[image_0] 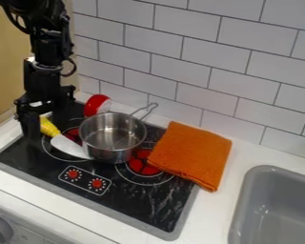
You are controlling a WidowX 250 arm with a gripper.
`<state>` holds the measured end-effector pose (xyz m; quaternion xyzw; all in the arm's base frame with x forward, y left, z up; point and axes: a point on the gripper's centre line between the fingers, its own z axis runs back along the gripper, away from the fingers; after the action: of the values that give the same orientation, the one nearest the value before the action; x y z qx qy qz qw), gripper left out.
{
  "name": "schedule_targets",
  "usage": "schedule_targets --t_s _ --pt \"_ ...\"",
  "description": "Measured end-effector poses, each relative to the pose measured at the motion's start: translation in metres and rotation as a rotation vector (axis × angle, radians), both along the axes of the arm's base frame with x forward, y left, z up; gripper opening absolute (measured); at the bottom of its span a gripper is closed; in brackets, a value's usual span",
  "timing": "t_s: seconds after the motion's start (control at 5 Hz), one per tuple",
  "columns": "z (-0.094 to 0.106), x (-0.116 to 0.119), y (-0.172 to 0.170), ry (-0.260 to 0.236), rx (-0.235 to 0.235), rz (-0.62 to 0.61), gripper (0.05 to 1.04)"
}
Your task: Put the yellow knife to the left stove
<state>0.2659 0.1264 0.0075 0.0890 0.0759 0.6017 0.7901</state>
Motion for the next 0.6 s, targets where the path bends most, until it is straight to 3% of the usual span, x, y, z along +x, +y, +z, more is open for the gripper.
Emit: schedule_targets --t_s 0.2,0.4,0.6 --pt "0.019 -0.002 0.002 -0.011 0.02 -0.021 1.01" --pt "0.038 -0.005 0.003 0.058 0.059 -0.086 0.999" --pt "0.078 0.014 -0.015 0.047 0.124 -0.336 0.999"
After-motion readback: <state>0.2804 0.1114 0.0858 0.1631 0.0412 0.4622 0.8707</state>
